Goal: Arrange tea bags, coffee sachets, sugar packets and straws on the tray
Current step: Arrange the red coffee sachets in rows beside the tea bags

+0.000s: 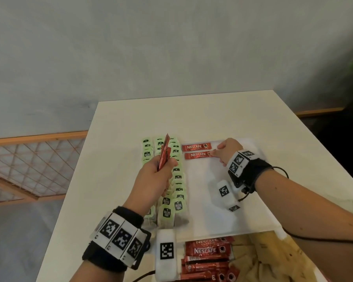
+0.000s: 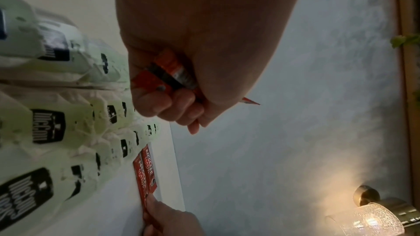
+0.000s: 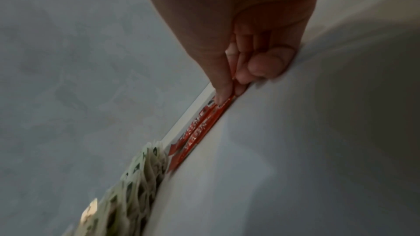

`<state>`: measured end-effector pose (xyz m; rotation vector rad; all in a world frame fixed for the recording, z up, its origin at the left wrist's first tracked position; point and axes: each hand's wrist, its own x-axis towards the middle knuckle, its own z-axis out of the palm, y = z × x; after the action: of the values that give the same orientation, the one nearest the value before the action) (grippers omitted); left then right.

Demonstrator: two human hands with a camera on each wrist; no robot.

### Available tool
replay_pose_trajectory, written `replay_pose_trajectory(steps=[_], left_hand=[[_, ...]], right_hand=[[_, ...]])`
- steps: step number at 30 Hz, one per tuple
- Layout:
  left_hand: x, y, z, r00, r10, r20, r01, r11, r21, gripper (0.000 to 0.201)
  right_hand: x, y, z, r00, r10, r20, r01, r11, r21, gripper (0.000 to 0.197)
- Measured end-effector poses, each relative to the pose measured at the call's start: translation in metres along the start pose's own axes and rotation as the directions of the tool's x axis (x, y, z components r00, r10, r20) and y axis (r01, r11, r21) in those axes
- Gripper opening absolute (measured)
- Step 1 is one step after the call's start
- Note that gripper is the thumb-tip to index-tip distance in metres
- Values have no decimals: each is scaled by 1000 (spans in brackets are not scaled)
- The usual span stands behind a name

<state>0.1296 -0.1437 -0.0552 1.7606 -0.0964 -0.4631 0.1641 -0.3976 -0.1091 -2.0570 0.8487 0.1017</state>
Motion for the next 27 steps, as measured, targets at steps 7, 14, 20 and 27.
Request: replay_pose_trajectory(steps=[7, 14, 20, 27], left_hand=[[-2, -3, -2, 1000, -12, 18, 12, 1000, 3, 26], [-9, -3, -6, 996, -63, 62, 63, 998, -2, 29], [-22, 5, -8, 912, -203, 357, 239, 969, -60, 34], [-36, 8, 9, 795, -290, 533, 320, 947, 39, 31]], right_hand=[[10, -10, 12, 999, -18, 27, 16, 997, 76, 21], [14, -13, 18, 998, -42, 50, 39, 998, 58, 18], [-14, -13, 3, 993, -105, -47, 107, 994, 31, 28], [-107, -12, -18, 904, -353, 240, 243, 888, 389, 21]])
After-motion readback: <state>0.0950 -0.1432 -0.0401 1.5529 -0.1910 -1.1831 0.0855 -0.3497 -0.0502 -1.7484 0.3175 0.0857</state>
